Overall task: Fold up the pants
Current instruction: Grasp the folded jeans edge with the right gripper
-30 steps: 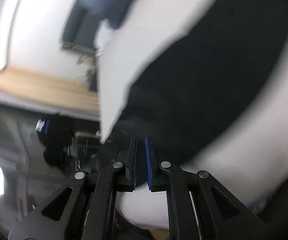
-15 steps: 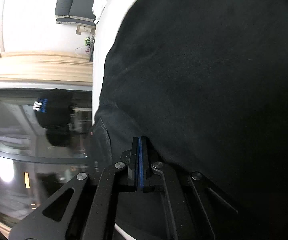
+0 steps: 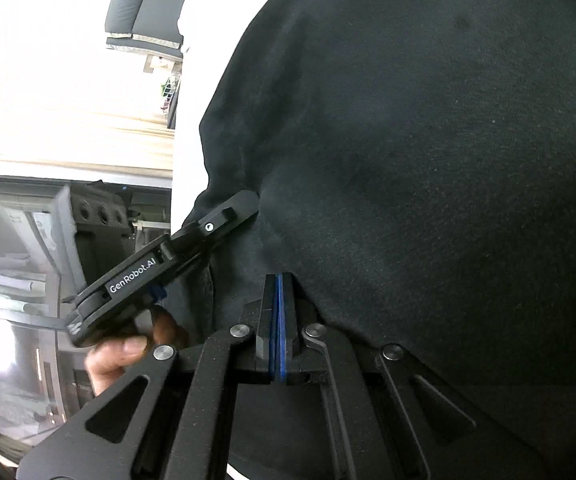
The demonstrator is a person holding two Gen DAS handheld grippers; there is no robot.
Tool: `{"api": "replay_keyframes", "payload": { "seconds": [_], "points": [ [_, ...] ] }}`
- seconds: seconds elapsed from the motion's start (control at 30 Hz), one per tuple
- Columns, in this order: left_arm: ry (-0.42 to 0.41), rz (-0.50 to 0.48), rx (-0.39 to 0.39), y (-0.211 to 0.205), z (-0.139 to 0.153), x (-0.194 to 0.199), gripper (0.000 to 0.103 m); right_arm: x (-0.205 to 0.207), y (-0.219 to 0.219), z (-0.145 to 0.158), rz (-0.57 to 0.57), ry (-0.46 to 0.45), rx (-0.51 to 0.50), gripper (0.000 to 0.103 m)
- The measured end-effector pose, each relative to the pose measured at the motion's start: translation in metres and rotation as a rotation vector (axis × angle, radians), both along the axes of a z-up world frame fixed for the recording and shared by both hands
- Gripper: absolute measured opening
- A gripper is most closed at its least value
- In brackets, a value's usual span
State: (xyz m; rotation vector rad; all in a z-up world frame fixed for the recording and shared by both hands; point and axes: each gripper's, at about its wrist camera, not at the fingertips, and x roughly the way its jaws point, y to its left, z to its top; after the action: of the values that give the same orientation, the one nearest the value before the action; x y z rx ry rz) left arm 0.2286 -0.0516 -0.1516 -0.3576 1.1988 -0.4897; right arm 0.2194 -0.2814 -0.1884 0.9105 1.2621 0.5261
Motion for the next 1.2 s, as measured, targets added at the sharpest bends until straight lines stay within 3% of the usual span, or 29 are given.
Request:
{"api": "replay_keyframes", "payload": {
  "seconds": [0.07, 0.17, 0.23, 0.33, 0.37, 0.43, 0.5, 0.53, 0.67, 0.73, 0.83, 0.87, 0.93, 1.0, 1.1, 1.17, 1.2],
  "points": [
    [-0.015, 0.05, 0.012, 0.03, 0.001, -0.006, 0.005, -0.002, 0.0, 0.005, -0.003, 0.001, 0.0, 0.0],
    [-0.019, 0.14, -0.048, 0.082, 0.001, -0.021, 0.005, -0.004, 0.002, 0.009, 0.003, 0.006, 0.003, 0.0],
    [-0.056, 0.187, 0.027, 0.097, 0.013, -0.035, 0.005, -0.002, 0.005, 0.019, 0.016, 0.022, -0.024, 0.0],
    [-0.109, 0.226, 0.094, 0.105, 0.033, -0.061, 0.005, 0.01, 0.016, 0.051, 0.073, -0.053, -0.04, 0.0],
    [-0.123, 0.229, 0.1, 0.105, 0.038, -0.067, 0.013, 0.018, 0.024, 0.06, 0.106, -0.071, -0.035, 0.0],
    [-0.128, 0.222, 0.123, 0.102, 0.031, -0.074, 0.015, 0.038, 0.048, 0.067, 0.177, -0.087, -0.028, 0.0],
    [-0.133, 0.232, 0.119, 0.104, 0.02, -0.075, 0.015, 0.063, 0.073, 0.058, 0.236, -0.057, -0.009, 0.0],
    [-0.131, 0.253, 0.102, 0.11, 0.017, -0.075, 0.009, 0.075, 0.081, 0.052, 0.241, -0.037, -0.014, 0.0],
    [-0.107, 0.286, 0.029, 0.107, 0.011, -0.077, 0.005, 0.117, 0.104, 0.005, 0.269, 0.064, -0.024, 0.0],
    [-0.117, 0.286, 0.02, 0.11, 0.009, -0.078, 0.005, 0.13, 0.09, -0.005, 0.225, 0.08, 0.069, 0.0],
    [-0.139, 0.282, 0.048, 0.108, 0.011, -0.081, 0.005, 0.146, 0.03, 0.001, -0.046, 0.052, 0.092, 0.0],
    [-0.141, 0.282, 0.047, 0.108, 0.01, -0.081, 0.005, 0.145, -0.002, 0.002, -0.199, 0.071, 0.082, 0.0],
    [-0.139, 0.286, 0.032, 0.111, 0.009, -0.081, 0.005, 0.14, -0.022, 0.02, -0.268, 0.039, 0.004, 0.0],
    [-0.141, 0.289, 0.023, 0.112, 0.008, -0.08, 0.005, 0.133, -0.001, 0.044, -0.157, -0.026, -0.001, 0.006],
    [-0.145, 0.29, 0.032, 0.112, 0.007, -0.082, 0.005, 0.122, 0.084, 0.054, 0.162, -0.022, 0.066, 0.006],
    [-0.146, 0.289, 0.042, 0.11, 0.008, -0.081, 0.005, 0.121, 0.126, 0.043, 0.255, -0.002, 0.024, 0.006],
    [-0.146, 0.291, 0.042, 0.11, 0.008, -0.082, 0.005, 0.122, 0.131, 0.034, 0.242, 0.019, 0.022, 0.006]
  ]
}}
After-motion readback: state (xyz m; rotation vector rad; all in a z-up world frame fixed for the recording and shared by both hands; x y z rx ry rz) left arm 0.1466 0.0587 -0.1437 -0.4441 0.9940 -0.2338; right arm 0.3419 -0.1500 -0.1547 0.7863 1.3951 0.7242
